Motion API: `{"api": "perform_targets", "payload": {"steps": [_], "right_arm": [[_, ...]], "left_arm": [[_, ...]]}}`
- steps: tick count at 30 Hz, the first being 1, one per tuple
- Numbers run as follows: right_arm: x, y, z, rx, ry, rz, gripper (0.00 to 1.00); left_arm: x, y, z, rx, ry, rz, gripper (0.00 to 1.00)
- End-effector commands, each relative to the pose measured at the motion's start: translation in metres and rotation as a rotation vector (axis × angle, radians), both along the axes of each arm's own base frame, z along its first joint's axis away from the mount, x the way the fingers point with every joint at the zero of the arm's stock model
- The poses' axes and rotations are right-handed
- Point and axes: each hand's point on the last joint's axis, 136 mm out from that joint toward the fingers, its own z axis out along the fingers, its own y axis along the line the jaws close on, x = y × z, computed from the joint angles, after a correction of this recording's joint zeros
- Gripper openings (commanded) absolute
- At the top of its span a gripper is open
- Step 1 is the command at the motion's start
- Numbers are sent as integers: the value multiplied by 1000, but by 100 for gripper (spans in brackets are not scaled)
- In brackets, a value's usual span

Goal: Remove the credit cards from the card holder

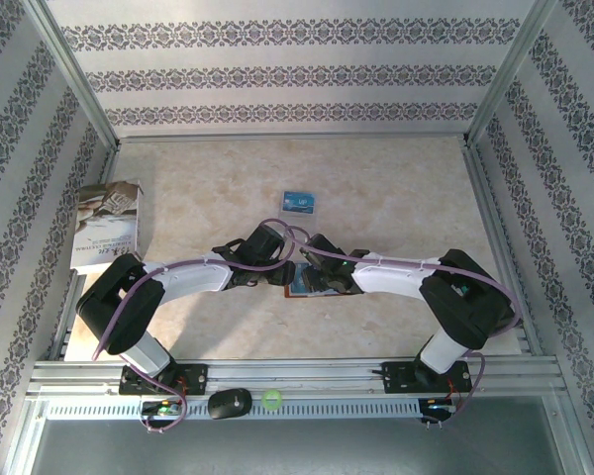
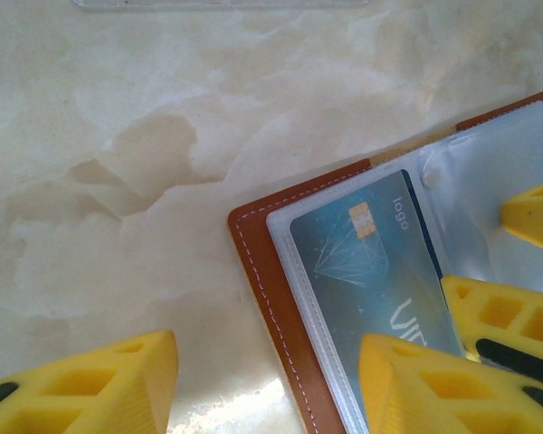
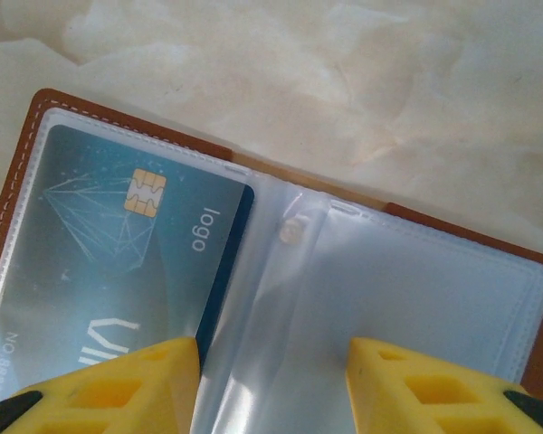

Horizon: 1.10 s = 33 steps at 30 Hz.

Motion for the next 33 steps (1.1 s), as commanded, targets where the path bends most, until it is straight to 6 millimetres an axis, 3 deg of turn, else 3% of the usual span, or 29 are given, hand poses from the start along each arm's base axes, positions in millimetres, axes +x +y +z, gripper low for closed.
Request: {"api": "perform_targets", "payload": {"steps": [1,8,17,20,25,33], "right_arm": [[-8,-22,-13,-113,19,-49,47],[-3,-43,3,-186,-61,-124,47],[3,-38,36,-108,-139,-138,49],[0,-32,41,-23,-122,-131,44],[-5,-9,36,272,38,-108,25],[-6,-9,31,350,98,-140,21]], "left_arm": [[-6,4,4,19,-7,-14,56],[-6,5,7,19,-14,-13,56],[-5,-2,12,-5,-16,-29,56],[-3,-8,12,-18,-16,-37,54],[4,-31,15,-36,-33,-75,43],[8,-59,12,-29,-36,-134,27]]}}
